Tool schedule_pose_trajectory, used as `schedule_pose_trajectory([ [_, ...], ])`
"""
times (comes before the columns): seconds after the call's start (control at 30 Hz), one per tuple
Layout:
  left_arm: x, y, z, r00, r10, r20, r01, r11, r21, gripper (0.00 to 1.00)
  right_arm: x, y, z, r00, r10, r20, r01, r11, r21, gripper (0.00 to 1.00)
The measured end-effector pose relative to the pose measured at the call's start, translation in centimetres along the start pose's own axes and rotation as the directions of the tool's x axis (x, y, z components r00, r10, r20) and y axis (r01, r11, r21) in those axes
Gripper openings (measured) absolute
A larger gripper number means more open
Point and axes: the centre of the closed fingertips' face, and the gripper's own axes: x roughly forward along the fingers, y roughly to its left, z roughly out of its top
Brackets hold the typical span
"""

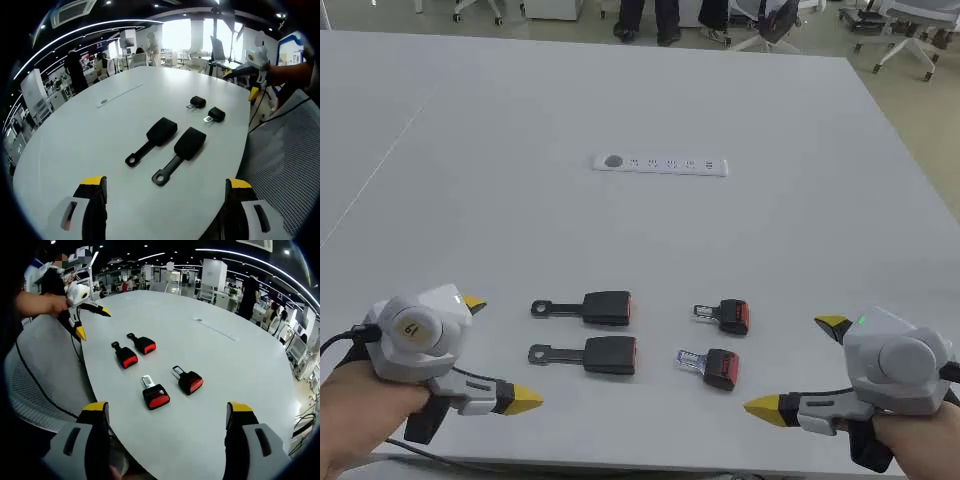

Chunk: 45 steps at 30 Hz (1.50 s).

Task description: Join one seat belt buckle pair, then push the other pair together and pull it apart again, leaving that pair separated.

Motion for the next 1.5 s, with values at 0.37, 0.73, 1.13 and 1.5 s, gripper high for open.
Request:
schedule_pose_trajectory([
  [0.37,-0.1,0.4,-0.1,0.9999,0.008,0.007,-0.008,1.000,-0.020,1.00,0.0,0.3,-0.2,0.9998,0.013,-0.014,-0.013,1.000,-0.009,0.98],
  [0.73,0.3,0.0,-0.4,1.0000,-0.005,0.000,0.005,1.000,-0.013,1.00,-0.1,0.5,-0.3,0.9996,0.017,-0.021,-0.017,1.000,-0.012,0.97],
  [1.13,0.4,-0.7,-0.3,0.9997,-0.022,-0.010,0.022,1.000,0.002,1.00,-0.4,0.8,-0.7,0.9995,0.015,-0.026,-0.015,1.000,-0.010,0.95],
  [1.5,0.6,-1.0,-0.4,0.9993,-0.028,-0.025,0.028,0.999,0.015,1.00,-0.9,0.6,-0.9,0.9995,0.014,-0.029,-0.014,1.000,-0.012,0.93],
])
